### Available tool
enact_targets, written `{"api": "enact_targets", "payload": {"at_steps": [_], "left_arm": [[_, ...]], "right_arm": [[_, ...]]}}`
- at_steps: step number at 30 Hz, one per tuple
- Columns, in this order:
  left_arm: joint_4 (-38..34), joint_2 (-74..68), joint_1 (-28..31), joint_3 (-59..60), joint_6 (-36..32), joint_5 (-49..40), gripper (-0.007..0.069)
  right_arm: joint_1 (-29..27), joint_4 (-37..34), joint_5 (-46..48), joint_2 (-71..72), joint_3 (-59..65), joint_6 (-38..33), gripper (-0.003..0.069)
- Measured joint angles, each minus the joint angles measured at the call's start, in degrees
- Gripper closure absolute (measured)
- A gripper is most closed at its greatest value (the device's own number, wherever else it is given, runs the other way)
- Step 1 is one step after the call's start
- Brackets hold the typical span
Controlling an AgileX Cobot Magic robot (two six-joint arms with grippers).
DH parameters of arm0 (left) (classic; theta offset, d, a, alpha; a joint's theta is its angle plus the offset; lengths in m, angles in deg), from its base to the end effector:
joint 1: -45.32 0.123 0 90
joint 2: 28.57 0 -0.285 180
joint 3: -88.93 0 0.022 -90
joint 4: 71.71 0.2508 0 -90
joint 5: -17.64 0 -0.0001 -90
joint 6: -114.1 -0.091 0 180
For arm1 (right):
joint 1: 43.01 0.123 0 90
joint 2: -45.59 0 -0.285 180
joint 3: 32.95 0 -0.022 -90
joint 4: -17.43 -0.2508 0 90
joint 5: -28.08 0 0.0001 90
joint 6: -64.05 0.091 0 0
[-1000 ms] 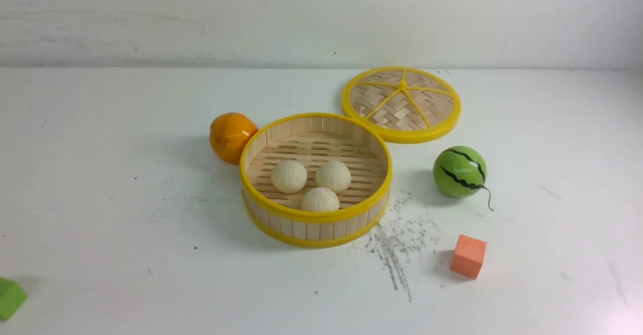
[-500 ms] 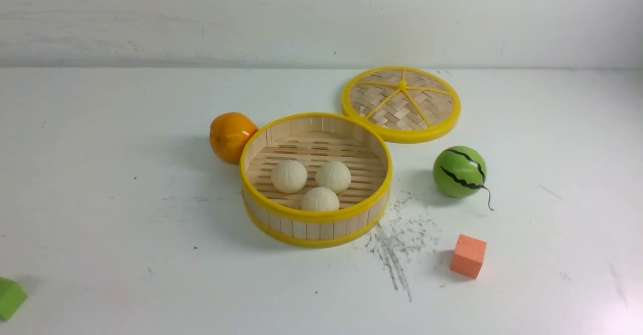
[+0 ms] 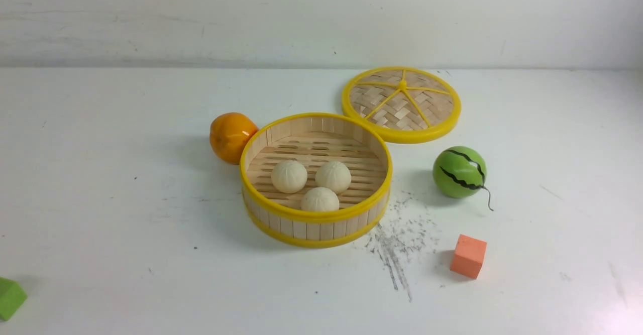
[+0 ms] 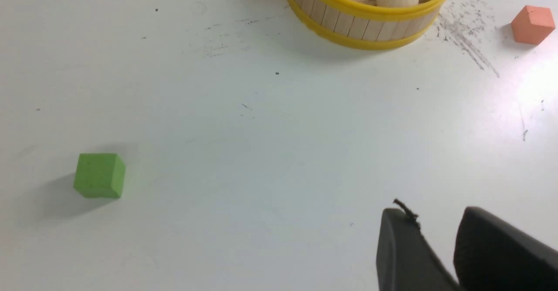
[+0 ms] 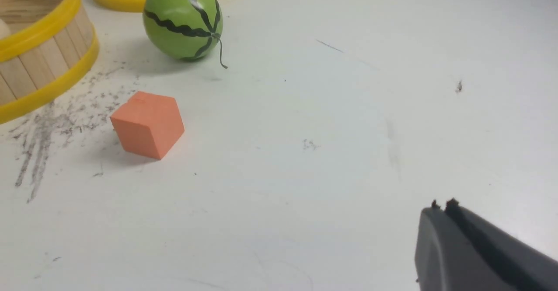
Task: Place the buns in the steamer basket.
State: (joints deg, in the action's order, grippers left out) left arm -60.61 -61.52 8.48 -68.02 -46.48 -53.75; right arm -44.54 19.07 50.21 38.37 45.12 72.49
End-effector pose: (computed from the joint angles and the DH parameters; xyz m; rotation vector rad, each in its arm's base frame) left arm 0.0322 -0.0034 0.3825 0.3046 2.2012 -0.3074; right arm 0.0522 -0.0024 0.1740 0.1456 1.8694 0.0547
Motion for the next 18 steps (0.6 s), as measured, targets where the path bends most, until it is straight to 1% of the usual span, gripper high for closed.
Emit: {"api": "enact_targets", "payload": {"at_steps": [14, 18], "left_arm": [[0.1, 0.3, 0.0, 0.5, 0.0, 0.0, 0.0428], [-0.4, 3.3, 2.2, 4.8, 1.6, 0.2, 0.0425]], "right_arm": [[0.0, 0.0, 0.0, 0.0, 0.0, 0.0, 0.066], [0.0, 0.0, 0.0, 0.0, 0.0, 0.0, 0.0658]]}}
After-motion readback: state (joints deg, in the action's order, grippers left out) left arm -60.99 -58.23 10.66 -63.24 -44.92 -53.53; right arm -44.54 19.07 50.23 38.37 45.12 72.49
